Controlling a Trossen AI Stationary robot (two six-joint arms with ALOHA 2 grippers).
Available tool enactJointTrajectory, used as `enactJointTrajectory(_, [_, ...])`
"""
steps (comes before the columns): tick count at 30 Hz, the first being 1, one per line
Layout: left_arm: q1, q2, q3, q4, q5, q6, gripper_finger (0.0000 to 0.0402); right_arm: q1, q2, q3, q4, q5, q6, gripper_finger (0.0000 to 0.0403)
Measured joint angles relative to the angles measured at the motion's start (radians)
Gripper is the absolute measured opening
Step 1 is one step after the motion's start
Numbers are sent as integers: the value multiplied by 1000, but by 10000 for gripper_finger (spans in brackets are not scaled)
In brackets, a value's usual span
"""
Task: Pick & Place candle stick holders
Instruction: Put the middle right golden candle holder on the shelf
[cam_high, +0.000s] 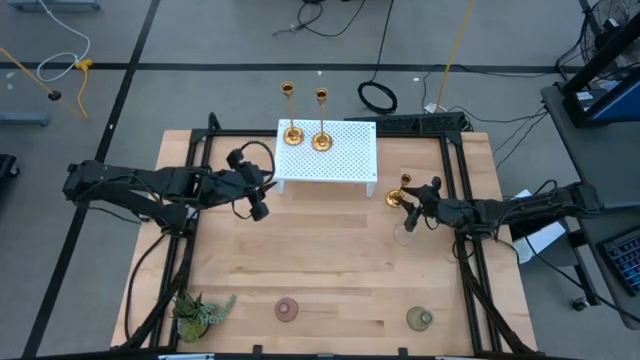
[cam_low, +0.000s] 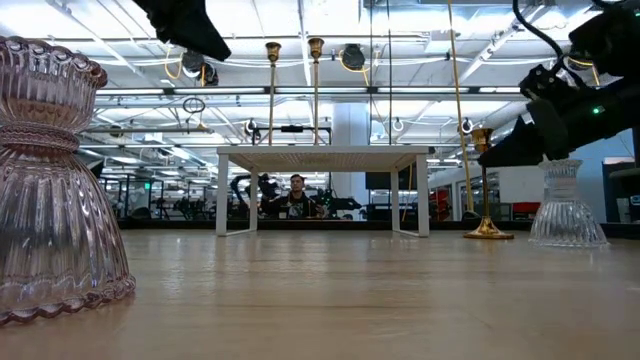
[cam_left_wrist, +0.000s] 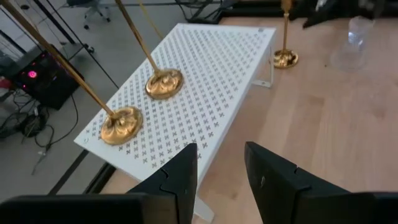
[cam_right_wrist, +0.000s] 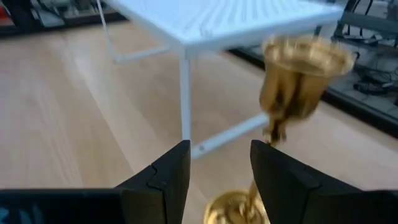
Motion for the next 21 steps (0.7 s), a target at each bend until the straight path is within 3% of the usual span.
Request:
enactJointTrajectory(17, [-4,-2,-26,2,-23,-9,141,0,-103,2,-43,0,39,160])
enactJointTrajectory(21, [-4,-2,-26,2,-23,-9,141,0,-115,3,-117,-4,141,160])
